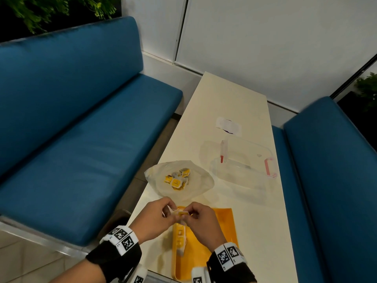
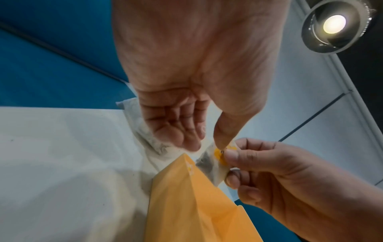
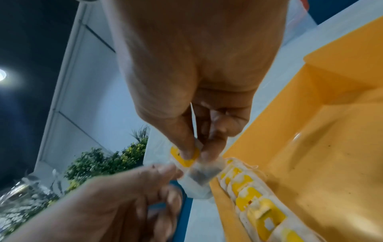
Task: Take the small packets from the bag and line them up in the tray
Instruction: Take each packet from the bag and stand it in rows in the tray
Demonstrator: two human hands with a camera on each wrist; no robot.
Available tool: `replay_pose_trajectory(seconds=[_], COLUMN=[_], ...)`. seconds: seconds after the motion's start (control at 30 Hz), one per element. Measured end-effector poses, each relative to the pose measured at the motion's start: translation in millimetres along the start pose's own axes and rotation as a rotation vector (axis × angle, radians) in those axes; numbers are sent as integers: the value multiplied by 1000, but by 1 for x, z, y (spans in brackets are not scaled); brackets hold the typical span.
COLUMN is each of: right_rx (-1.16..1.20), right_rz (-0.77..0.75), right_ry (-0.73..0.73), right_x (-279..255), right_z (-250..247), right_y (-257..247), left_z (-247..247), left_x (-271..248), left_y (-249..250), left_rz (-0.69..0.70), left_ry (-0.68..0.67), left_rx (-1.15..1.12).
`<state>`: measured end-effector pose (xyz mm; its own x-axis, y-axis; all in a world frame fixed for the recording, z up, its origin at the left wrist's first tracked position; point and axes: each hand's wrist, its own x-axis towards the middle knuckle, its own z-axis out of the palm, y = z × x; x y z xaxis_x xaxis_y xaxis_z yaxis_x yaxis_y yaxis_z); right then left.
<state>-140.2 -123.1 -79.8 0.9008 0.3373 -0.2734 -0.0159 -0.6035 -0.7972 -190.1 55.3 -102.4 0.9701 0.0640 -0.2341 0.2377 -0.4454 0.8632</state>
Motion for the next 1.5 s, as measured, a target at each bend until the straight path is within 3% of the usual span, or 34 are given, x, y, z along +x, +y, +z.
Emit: replay_pose_trajectory(seconds=[0.23, 0.4, 0.57, 1.07, 1.33, 1.43, 1.5], right_rx=[64, -9, -89, -155, -136, -115, -121], right_rz=[239, 363, 400, 346, 387, 348, 249], right_ry=[-204, -376, -448, -240, -272, -159, 26], right_x=[-14, -25, -26, -18, -23, -14, -3], right_z=[-10, 1, 15, 35, 20, -7, -32], right_y=[27, 34, 38, 53, 34, 12, -3], left_z=[14, 25, 29, 32, 24, 10, -4], left_x=[-3, -3, -4, -1, -2, 1, 6], left_y=[-12, -20, -16, -19, -16, -12, -6], left_rz=[-285, -321, -339, -367, -355, -394, -364], left_ry=[-262, -298, -317, -327, -333, -234, -59], left_rx=[-106, -146, -189, -238, -140, -150, -160])
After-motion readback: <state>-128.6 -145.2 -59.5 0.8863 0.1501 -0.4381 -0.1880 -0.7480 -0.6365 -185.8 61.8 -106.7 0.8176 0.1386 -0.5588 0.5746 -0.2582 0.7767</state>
